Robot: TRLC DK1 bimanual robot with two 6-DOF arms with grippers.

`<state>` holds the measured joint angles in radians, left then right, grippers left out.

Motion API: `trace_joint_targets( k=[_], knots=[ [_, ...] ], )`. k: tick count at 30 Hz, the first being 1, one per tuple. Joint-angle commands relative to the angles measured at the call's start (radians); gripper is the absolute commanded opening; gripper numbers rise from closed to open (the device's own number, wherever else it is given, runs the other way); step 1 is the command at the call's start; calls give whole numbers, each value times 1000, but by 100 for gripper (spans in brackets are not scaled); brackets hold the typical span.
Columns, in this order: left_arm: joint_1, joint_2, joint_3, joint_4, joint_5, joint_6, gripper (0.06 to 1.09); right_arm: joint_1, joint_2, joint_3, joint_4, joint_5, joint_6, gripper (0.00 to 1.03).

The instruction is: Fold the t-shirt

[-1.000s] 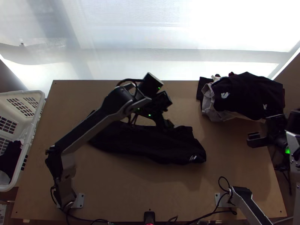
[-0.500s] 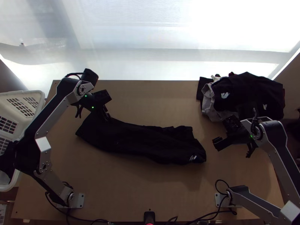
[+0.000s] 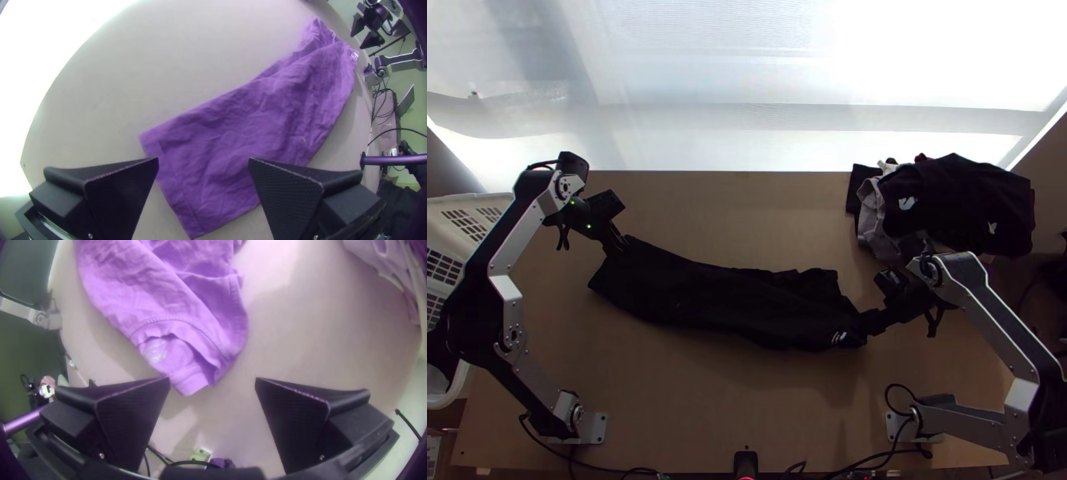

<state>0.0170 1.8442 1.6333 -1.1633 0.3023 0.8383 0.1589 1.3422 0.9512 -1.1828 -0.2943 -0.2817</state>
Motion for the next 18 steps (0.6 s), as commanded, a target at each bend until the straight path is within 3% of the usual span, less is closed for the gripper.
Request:
trace_joint_targets(
  k=[1,6,10,15,18],
  knots=[
    [37,6,2,7,1,8,103,-10,48,-68,75,-59,9,87],
    [35,7,-7,8,3,8,103,-10,86,-95,166,-59,9,87],
    [35,9,-7,11,4,8,103,-15,118,-108,233,-59,9,81],
    [43,0,-26,11,4,10,103,-7,120,-112,284,-62,9,65],
    [54,-3,-41,11,4,18,103,-4,118,-114,301,-74,9,50]
  ],
)
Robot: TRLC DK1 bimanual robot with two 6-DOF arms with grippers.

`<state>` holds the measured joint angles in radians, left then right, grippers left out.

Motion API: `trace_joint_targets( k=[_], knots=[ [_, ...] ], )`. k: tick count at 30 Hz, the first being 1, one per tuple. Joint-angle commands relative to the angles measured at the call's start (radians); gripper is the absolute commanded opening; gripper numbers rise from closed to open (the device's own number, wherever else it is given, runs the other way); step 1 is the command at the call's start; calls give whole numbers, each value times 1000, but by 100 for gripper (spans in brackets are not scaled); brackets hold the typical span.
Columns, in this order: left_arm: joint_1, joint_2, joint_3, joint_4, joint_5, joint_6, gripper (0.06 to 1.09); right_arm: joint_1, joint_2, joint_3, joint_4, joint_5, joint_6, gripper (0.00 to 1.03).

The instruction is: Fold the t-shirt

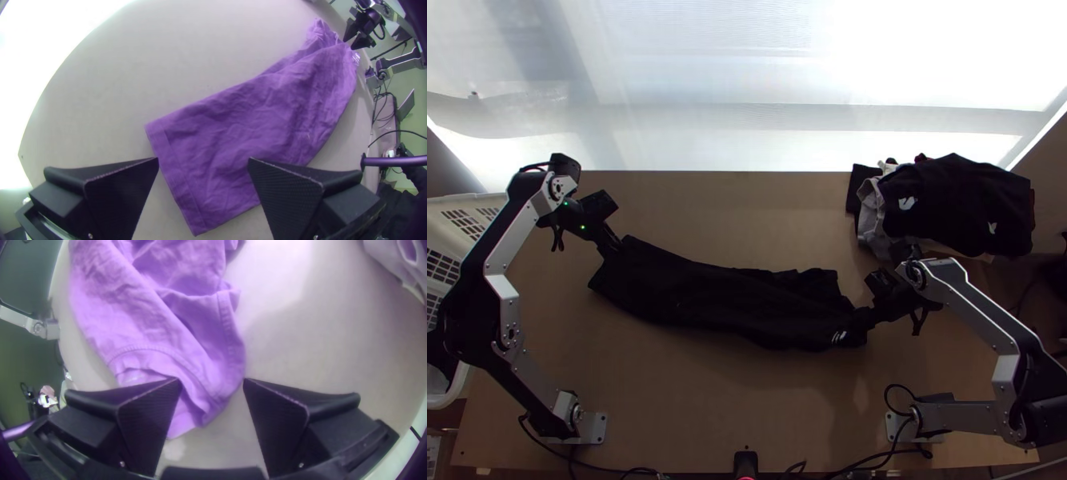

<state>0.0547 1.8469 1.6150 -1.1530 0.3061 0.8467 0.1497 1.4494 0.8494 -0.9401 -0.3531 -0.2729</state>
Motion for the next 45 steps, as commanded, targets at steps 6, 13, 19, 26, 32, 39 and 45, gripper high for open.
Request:
trace_joint_targets(
  k=[6,13,19,26,32,39,45],
  knots=[
    [11,-9,-64,13,11,14,103,27,-7,-16,61,-106,-6,6],
    [16,-6,-90,29,11,15,103,57,-127,42,-37,-109,-5,3],
    [36,17,-104,91,11,22,103,110,-285,212,-154,-110,3,3],
    [34,84,-95,193,11,2,103,111,-288,261,-210,-110,-2,3],
    [34,176,-53,237,10,-43,103,122,-297,310,-259,-124,-8,3],
    [48,218,-10,236,90,-140,47,120,-325,379,-325,-126,-20,3],
    [74,127,63,119,206,-193,30,122,-346,448,-353,-126,-26,3]
  ],
)
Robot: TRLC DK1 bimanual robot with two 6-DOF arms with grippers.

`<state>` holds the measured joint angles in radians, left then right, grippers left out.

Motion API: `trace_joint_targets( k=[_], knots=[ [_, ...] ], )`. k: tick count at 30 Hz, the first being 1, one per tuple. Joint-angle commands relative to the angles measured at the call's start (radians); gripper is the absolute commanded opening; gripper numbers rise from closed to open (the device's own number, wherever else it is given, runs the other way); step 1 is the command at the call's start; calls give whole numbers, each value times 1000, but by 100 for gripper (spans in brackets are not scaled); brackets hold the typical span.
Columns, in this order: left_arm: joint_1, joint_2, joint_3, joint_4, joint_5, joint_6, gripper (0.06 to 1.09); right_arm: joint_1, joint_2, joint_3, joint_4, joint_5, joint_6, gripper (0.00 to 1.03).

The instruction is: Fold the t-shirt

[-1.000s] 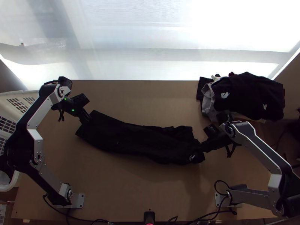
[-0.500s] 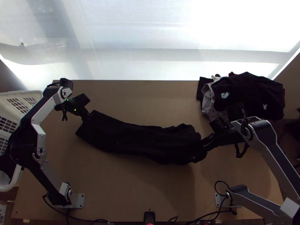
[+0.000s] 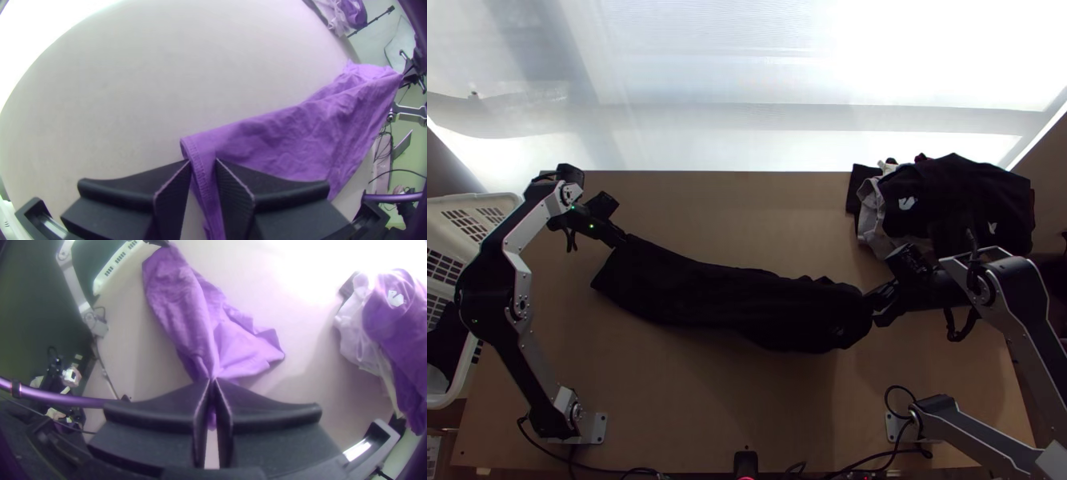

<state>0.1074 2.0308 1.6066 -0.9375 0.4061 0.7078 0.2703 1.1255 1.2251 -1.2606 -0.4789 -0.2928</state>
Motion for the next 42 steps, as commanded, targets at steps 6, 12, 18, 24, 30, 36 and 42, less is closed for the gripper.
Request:
trace_joint_targets(
  k=[6,12,18,24,30,36,42],
  knots=[
    [84,-311,157,-146,246,-153,31,-43,-38,229,-17,2,-8,3],
    [146,-472,127,-238,280,-172,34,-45,-56,275,-22,0,-6,3],
    [153,-607,-39,-256,278,-136,35,-31,-67,461,12,0,-32,3],
    [66,-632,-122,-253,277,-174,67,-31,-35,580,-5,0,-34,3],
    [-98,-584,-188,-225,255,-197,104,-31,-89,544,-11,0,-48,3],
    [-285,-458,-244,-147,255,-260,104,-34,-132,465,-26,0,-49,3],
    [-368,-314,-228,-35,255,-340,104,-36,-144,458,-46,0,-51,3]
  ],
)
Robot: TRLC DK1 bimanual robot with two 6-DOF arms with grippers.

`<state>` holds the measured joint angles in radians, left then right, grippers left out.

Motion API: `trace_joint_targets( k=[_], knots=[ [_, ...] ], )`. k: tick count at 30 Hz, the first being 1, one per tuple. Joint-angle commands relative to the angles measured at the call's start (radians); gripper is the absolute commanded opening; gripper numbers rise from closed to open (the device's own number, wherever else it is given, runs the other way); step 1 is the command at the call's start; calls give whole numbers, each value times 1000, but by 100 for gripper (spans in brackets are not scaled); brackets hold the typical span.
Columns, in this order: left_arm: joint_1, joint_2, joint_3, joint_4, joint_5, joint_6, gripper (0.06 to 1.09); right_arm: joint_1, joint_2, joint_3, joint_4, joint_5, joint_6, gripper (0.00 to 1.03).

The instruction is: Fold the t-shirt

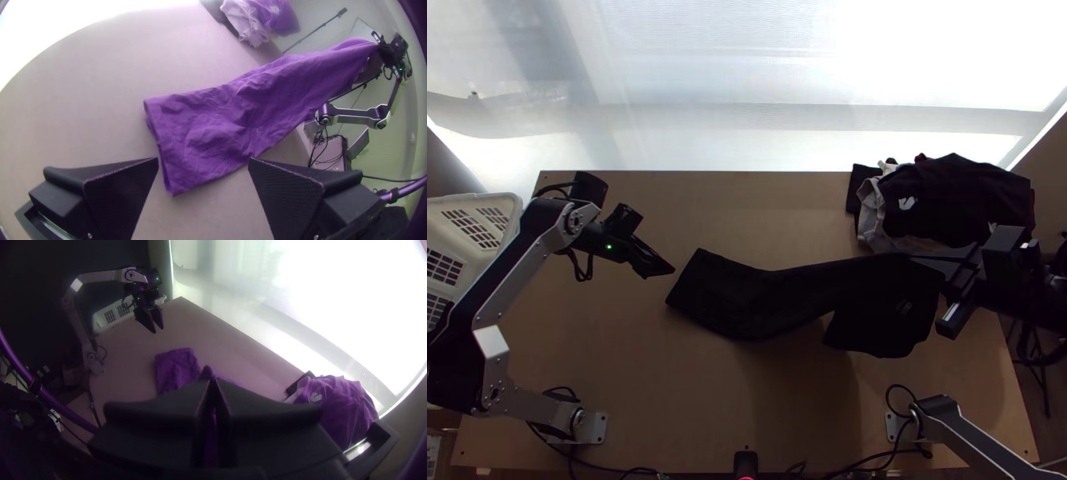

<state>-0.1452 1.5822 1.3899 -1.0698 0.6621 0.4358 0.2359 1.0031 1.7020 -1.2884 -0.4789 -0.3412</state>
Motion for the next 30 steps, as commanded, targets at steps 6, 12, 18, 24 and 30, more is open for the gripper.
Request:
trace_joint_targets(
  k=[6,12,18,24,30],
  knots=[
    [-146,285,3,209,-41,-78,104,-4,-23,-16,-20,0,-4,3],
    [-143,397,31,300,-127,-89,104,-4,-23,-15,-25,0,-4,3],
    [-154,450,89,320,-165,-94,104,-3,-23,-13,-35,0,-10,3],
    [-168,492,173,281,-162,-111,79,-1,-21,-25,-37,0,-10,3],
    [-175,495,176,258,-88,-109,34,2,-21,-36,-45,0,-15,3]
  ],
)
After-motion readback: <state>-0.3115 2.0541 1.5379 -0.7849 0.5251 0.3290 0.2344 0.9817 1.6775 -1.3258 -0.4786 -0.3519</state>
